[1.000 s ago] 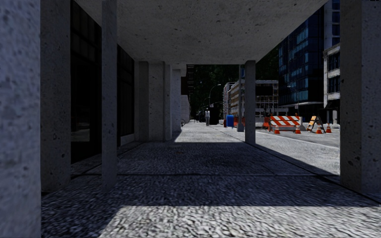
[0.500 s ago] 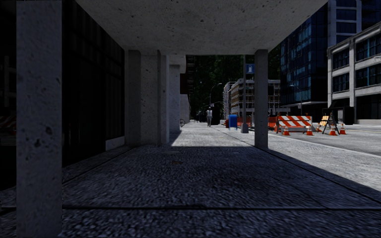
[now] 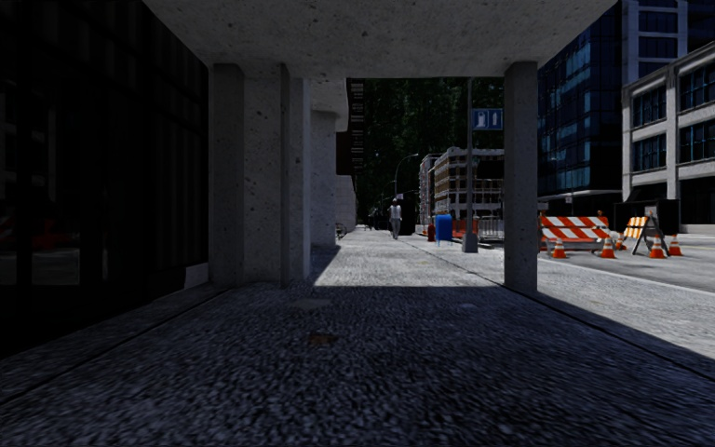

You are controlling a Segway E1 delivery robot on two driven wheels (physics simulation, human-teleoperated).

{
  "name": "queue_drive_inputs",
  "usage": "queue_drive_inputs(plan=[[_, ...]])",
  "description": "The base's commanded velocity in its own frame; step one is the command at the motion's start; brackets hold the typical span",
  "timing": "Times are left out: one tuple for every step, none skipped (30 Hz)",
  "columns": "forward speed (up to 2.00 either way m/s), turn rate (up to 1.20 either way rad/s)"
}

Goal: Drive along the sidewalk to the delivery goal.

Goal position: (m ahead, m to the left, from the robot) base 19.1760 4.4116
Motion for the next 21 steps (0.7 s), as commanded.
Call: queue_drive_inputs(plan=[[2.00, -0.04], [2.00, -0.15], [2.00, -0.20], [2.00, -0.21], [2.00, -0.21], [2.00, -0.22], [2.00, -0.22], [2.00, -0.07], [2.00, 0.00], [2.00, 0.00], [2.00, 0.00], [2.00, 0.00], [2.00, 0.00], [2.00, 0.00], [2.00, 0.00], [2.00, 0.00], [2.00, 0.00], [2.00, 0.00], [2.00, 0.00], [2.00, 0.00], [2.00, 0.00]])
